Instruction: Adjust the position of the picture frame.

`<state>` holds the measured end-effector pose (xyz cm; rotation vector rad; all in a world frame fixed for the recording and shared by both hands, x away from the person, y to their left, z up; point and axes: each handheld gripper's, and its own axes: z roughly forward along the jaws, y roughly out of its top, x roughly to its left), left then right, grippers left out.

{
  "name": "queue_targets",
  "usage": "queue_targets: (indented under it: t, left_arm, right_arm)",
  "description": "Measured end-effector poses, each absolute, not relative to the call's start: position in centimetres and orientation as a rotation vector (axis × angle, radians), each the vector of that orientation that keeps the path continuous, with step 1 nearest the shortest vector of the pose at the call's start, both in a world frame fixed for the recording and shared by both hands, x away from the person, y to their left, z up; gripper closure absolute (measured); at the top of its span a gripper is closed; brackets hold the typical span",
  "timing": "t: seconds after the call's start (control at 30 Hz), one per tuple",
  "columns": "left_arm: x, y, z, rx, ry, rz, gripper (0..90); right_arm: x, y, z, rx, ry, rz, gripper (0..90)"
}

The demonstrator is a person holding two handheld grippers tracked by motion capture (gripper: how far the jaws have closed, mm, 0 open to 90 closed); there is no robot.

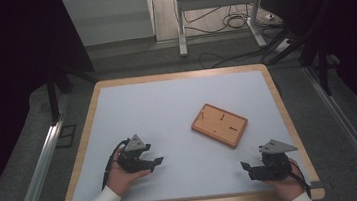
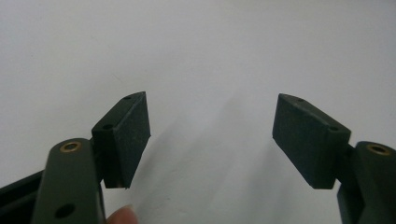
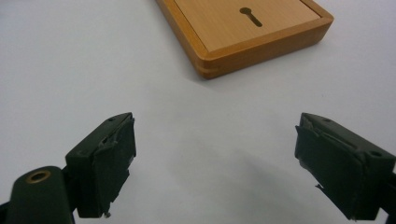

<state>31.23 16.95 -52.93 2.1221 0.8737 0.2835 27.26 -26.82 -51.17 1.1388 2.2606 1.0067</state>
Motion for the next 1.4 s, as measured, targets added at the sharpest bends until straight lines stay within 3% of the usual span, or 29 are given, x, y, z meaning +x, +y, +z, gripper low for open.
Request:
queue_targets:
  t: [0.27,0.53,0.97,1.4]
  left_arm:
    - [31.5,16.2,-52.7,2.115,0.879,0.312,27.8]
    - [29.9,16.5,-52.0,2.102,0.844,0.329,27.9]
    - [30.4,16.3,-52.6,2.126,0.863,0.297,28.0]
    - [31.0,13.9,-50.0,2.115,0.848,0.339,30.2]
  right_arm:
    - [27.2,-26.9,-52.6,1.164,2.347,0.886,13.1]
    - [26.5,-26.5,-51.2,1.114,2.302,0.965,13.1]
    - [26.8,-26.5,-51.0,1.101,2.307,1.033,13.5]
    - [26.7,-26.8,-50.8,1.117,2.282,1.042,13.4]
